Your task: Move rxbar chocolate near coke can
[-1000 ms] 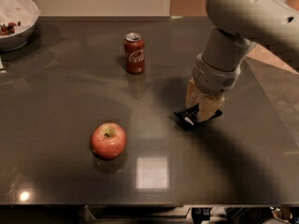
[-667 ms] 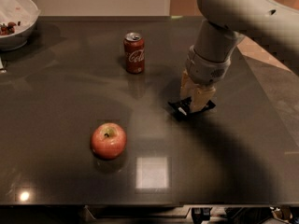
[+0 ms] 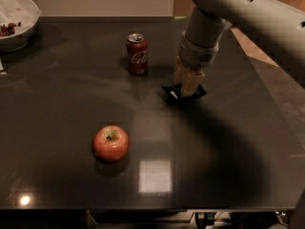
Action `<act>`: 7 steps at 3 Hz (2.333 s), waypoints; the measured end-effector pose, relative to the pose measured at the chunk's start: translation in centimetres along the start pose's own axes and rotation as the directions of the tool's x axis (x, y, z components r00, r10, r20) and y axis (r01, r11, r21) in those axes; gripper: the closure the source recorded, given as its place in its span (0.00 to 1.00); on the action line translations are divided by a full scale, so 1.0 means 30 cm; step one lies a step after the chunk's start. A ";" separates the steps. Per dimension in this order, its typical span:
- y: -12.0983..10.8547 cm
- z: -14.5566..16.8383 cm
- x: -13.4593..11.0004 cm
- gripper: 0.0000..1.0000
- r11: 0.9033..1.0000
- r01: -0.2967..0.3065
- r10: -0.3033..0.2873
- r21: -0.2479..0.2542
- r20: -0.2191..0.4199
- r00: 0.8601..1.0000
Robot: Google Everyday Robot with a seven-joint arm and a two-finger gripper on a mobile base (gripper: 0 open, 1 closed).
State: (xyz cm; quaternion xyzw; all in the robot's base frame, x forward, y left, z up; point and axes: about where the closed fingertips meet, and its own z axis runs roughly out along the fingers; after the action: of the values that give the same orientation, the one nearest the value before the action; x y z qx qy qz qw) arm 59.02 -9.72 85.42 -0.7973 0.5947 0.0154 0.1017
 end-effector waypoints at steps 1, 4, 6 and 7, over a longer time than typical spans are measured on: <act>-0.103 0.011 -0.018 1.00 1.000 -0.021 0.020 0.021 0.012 1.000; -0.323 0.049 -0.070 0.82 0.995 -0.077 0.073 0.068 0.062 0.995; -0.357 0.053 -0.081 0.35 0.992 -0.090 0.084 0.086 0.069 0.994; -0.361 0.062 -0.084 0.13 0.992 -0.089 0.083 0.086 0.070 0.994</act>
Offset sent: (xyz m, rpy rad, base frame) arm 0.0793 0.0452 0.0053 0.0585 -0.0347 -0.0445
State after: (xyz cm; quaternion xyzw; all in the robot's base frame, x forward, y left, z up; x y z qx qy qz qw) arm 68.76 -4.06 85.51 -0.7646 0.6251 0.0198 0.1560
